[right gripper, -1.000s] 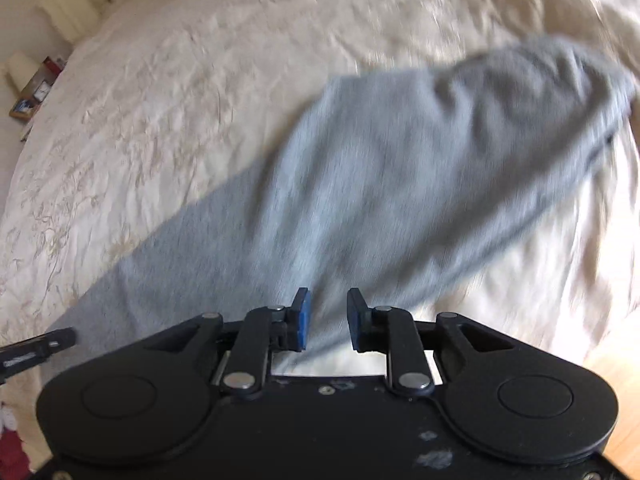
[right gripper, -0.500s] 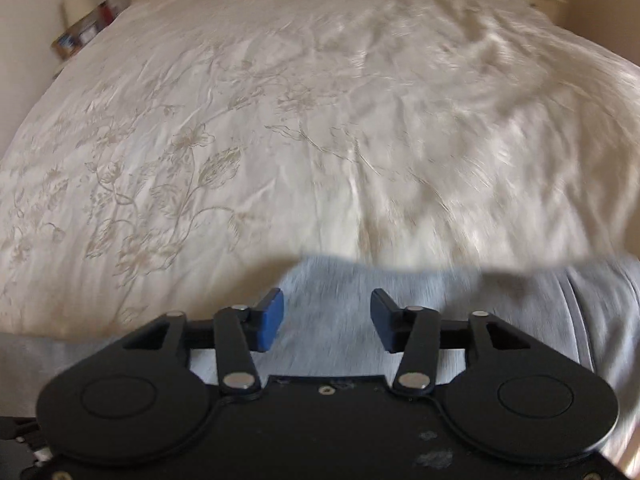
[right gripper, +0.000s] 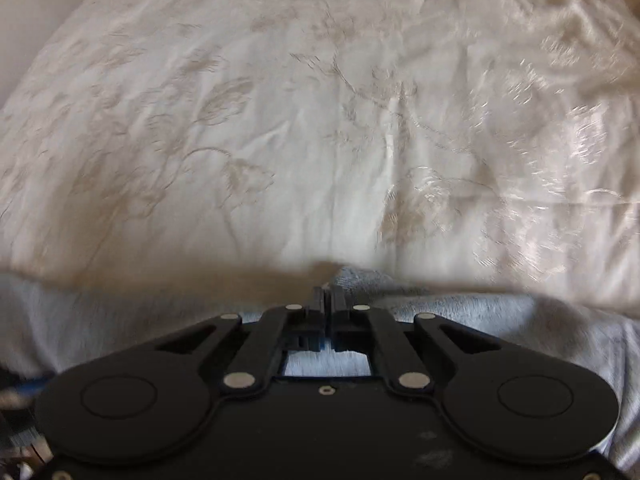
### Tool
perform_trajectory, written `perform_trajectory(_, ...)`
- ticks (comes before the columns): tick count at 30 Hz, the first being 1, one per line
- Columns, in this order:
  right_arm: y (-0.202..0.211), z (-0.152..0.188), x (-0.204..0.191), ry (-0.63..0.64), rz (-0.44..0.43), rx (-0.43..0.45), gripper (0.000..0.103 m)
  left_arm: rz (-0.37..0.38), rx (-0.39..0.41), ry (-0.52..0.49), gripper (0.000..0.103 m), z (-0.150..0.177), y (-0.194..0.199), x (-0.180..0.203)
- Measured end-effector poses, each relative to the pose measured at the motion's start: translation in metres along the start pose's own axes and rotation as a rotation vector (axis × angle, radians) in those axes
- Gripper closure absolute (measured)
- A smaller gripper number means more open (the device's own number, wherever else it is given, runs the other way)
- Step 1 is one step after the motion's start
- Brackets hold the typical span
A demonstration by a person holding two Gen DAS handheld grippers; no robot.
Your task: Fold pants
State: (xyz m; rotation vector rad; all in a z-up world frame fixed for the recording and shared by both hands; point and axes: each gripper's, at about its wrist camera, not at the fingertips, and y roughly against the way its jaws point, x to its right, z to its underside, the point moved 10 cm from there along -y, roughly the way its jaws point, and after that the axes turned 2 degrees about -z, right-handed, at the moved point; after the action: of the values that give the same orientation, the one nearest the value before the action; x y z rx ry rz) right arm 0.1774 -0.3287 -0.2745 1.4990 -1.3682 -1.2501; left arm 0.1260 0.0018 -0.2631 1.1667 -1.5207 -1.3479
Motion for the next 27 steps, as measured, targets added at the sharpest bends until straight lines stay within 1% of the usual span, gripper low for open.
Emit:
perform_trajectory(2,0.017,0.014,0.001,-0.01,-0.013,0.045,0.1,0.033,0.045,0.017,0.079,-0.015,0.021,0.003)
perform_trajectory(4,0.032,0.028,0.001,-0.018,-0.013,0.086,0.1,0.064,0.105,0.022,0.079,-0.038,0.041,0.008)
perform_trajectory(6,0.043,0.04,0.003,-0.037,-0.01,0.128,0.102,0.096,0.167,0.024,0.079,-0.067,0.055,0.018)
perform_trajectory(8,0.049,0.052,0.005,-0.068,-0.006,0.147,0.101,0.137,0.207,0.024,0.079,-0.095,0.06,0.033)
perform_trajectory(10,0.047,0.063,0.007,-0.086,0.009,0.141,0.101,0.165,0.234,0.017,0.079,-0.124,0.056,0.051)
perform_trajectory(12,0.047,0.074,0.009,-0.108,0.006,0.125,0.101,0.138,0.262,-0.007,0.079,-0.146,0.047,0.065)
perform_trajectory(13,0.048,0.077,0.011,-0.118,0.009,0.127,0.101,0.112,0.261,-0.021,0.079,-0.156,0.037,0.074)
perform_trajectory(14,0.05,0.077,0.013,-0.125,0.009,0.133,0.1,0.1,0.243,-0.031,0.079,-0.164,0.026,0.08)
perform_trajectory(15,0.051,0.074,0.016,-0.133,0.016,0.154,0.098,0.105,0.221,-0.039,0.079,-0.166,0.018,0.086)
perform_trajectory(17,0.054,0.063,0.02,-0.139,0.013,0.175,0.087,0.145,0.17,-0.04,0.079,-0.165,0.004,0.097)
perform_trajectory(18,0.055,0.055,0.021,-0.137,0.013,0.184,0.084,0.181,0.154,-0.044,0.079,-0.159,0.003,0.105)
perform_trajectory(19,0.056,0.046,0.023,-0.134,0.008,0.195,0.078,0.223,0.137,-0.063,0.079,-0.151,0.003,0.114)
perform_trajectory(20,0.057,0.037,0.025,-0.133,0.003,0.209,0.068,0.248,0.129,-0.086,0.079,-0.14,0.003,0.121)
perform_trajectory(21,0.056,0.026,0.026,-0.133,-0.007,0.218,0.061,0.264,0.122,-0.111,0.079,-0.128,0.003,0.127)
perform_trajectory(22,0.053,0.016,0.027,-0.132,-0.021,0.211,0.051,0.27,0.114,-0.131,0.079,-0.116,0.003,0.131)
perform_trajectory(23,0.049,0.007,0.027,-0.132,-0.029,0.202,0.047,0.269,0.099,-0.143,0.079,-0.103,0.001,0.134)
perform_trajectory(24,0.043,-0.003,0.028,-0.128,-0.036,0.19,0.047,0.262,0.076,-0.148,0.079,-0.092,-0.004,0.135)
perform_trajectory(25,0.037,-0.01,0.028,-0.122,-0.042,0.176,0.044,0.249,0.043,-0.15,0.079,-0.079,-0.012,0.136)
perform_trajectory(26,0.031,-0.018,0.027,-0.114,-0.05,0.153,0.04,0.236,0.025,-0.146,0.079,-0.069,-0.018,0.135)
perform_trajectory(27,0.025,-0.023,0.027,-0.108,-0.054,0.135,0.038,0.227,0.017,-0.137,0.079,-0.063,-0.023,0.135)
